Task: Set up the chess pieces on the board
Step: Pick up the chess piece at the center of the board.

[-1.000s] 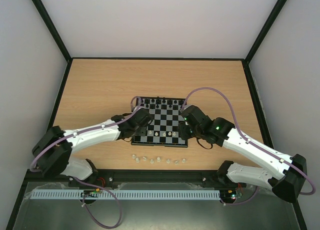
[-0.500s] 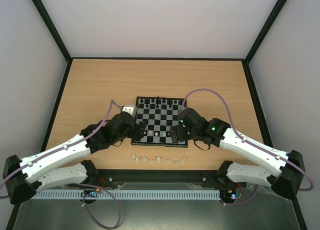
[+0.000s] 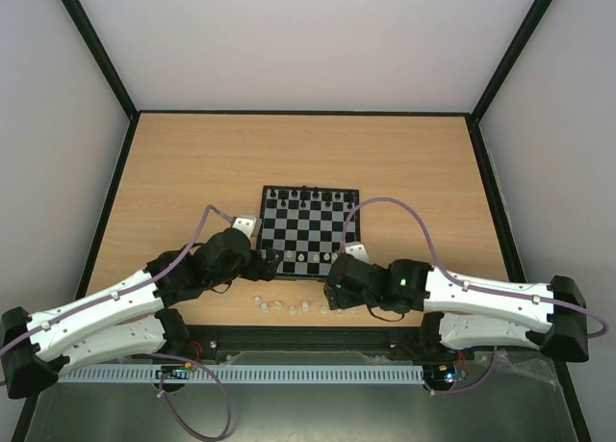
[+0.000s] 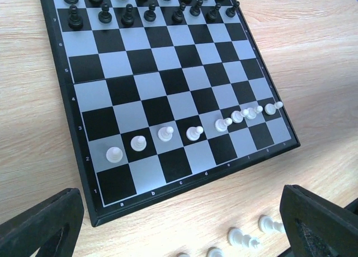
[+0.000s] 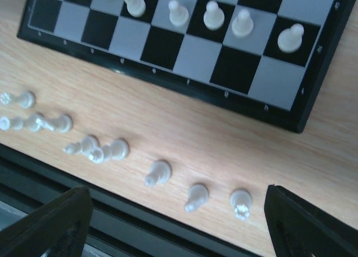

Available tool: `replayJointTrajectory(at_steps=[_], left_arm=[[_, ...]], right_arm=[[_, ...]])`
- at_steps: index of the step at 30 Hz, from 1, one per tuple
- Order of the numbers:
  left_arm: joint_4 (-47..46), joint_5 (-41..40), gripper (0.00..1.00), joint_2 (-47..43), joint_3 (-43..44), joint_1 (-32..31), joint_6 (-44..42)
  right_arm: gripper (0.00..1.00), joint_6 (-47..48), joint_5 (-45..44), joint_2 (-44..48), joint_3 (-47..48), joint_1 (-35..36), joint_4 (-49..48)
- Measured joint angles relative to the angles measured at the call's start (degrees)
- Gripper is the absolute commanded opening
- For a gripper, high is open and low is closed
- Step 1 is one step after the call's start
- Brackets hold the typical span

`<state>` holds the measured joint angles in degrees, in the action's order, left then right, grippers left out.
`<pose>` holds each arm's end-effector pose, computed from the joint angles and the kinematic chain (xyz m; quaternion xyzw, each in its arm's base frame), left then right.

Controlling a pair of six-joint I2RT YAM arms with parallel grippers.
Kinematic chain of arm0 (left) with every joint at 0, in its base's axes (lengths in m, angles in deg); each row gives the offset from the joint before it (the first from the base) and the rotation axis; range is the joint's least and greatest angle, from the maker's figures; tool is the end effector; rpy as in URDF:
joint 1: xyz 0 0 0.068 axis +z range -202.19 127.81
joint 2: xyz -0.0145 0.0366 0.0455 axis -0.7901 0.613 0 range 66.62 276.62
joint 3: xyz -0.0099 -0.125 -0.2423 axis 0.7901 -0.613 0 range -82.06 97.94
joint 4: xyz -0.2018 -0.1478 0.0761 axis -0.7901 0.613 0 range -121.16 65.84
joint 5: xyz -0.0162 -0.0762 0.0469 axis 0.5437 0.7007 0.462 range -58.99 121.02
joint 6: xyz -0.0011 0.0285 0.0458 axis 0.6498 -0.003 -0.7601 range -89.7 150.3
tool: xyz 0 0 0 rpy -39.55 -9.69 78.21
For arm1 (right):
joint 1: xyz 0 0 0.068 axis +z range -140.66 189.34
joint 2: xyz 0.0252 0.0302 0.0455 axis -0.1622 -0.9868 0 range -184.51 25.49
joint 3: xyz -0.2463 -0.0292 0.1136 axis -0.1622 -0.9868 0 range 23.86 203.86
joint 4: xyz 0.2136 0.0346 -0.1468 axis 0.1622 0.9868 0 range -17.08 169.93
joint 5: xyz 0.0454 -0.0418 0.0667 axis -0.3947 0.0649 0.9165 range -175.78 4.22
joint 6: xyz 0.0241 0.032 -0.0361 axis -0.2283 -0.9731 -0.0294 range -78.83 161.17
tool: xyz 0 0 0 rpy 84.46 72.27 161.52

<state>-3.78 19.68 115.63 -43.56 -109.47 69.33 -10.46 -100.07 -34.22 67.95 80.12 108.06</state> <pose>0.1057 -0.1516 0.2602 0.0989 0.8896 -0.2664 0.3576 0.0765 0.1931 0.2493 -0.1143 0.9285 0.2356 0.2632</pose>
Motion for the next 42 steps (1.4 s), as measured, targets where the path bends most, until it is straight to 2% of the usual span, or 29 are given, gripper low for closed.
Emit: replayJointTrajectory(at_steps=[4,6,11,17,20,34,42], left_arm=[[0.0,0.4,0.99,-0.3,0.0,-0.5,0.1],[0.0,0.4,0.99,-0.7,0.0,-0.9,0.3],[-0.1,0.3,0.99,-2.0,-0.4,-1.9,1.1],[-0.7,-0.5,0.99,-1.9,-2.0,-2.1,1.5],[-1.8,-0.8,0.99,-0.4,-2.0,-2.2,1.5],[-4.4,-1.4,0.99,5.8,-2.0,-2.2,0.7],[-4.3,-2.2,0.99,4.5,-2.0,-2.2,0.8]], right_arm=[[0.62,-6.8,-2.6,1.4,-2.0,4.7,2.0],[0.58,-9.7,-3.2,1.9,-3.5,5.9,2.9],[0.56,-14.2,-4.0,3.0,-7.6,6.6,4.2],[0.47,-16.6,-4.4,4.0,-11.4,6.6,4.3],[0.47,-17.1,-4.7,4.5,-12.2,6.5,4.2],[0.46,-11.8,-3.0,1.7,-14.6,2.6,-2.4],[0.33,-9.2,-1.2,-2.8,-14.6,1.9,-5.9]])
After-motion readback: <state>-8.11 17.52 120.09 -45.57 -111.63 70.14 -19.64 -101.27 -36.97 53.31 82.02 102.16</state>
